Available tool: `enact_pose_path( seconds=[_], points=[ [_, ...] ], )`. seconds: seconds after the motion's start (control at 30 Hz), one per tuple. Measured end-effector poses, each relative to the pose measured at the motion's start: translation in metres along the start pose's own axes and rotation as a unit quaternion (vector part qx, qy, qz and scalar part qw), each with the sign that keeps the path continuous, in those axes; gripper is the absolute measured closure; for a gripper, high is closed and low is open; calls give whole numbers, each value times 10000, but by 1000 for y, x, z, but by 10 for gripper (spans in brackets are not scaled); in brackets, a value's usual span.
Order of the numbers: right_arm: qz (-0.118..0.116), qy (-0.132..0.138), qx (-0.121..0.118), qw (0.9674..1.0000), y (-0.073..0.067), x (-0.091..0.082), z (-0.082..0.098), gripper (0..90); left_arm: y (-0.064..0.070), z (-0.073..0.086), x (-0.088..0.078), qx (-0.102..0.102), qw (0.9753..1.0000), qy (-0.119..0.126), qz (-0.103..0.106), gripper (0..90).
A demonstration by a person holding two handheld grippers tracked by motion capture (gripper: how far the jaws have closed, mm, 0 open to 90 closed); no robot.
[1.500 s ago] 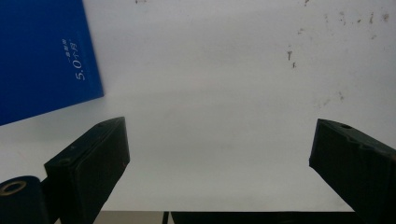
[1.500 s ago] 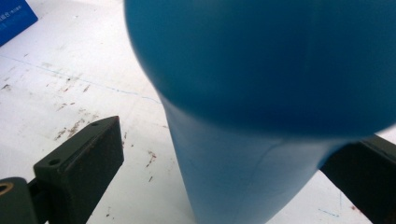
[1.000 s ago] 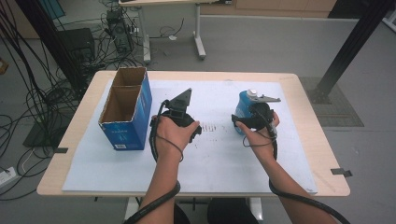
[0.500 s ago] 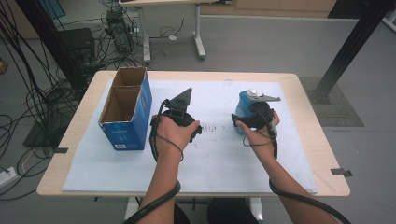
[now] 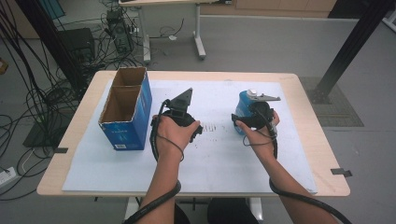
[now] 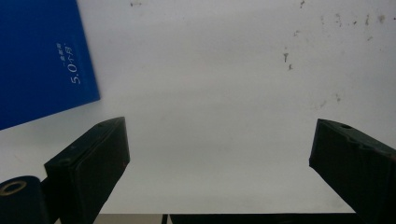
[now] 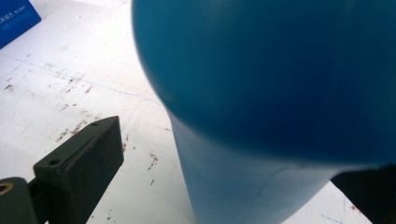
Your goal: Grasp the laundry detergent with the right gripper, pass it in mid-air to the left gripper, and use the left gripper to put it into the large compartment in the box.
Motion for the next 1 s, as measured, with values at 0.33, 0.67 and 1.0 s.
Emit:
enact_pose_path(
  seconds=[0.33, 0.67, 1.0],
  points=[
    [2, -14, 14, 10000, 2, 0, 1, 19, 1, -1, -2, 28, 10000, 19, -20, 53],
    [1, 5, 23, 10000, 2, 0, 1, 19, 1, 0, -2, 39, 10000, 5, -27, 53],
    [4, 41, 42, 10000, 2, 0, 0, 33, 1, 0, -1, 31, 10000, 5, -19, 53]
  ],
)
Point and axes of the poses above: each handheld gripper's, and its own axes: x roughly forward along the jaws, z roughly out of its underside, y roughly to its right, the point moved 2 cm from there along x, roughly forward along the jaws, and after that the axes turned 6 degrees about z, right-handed, at the moved point
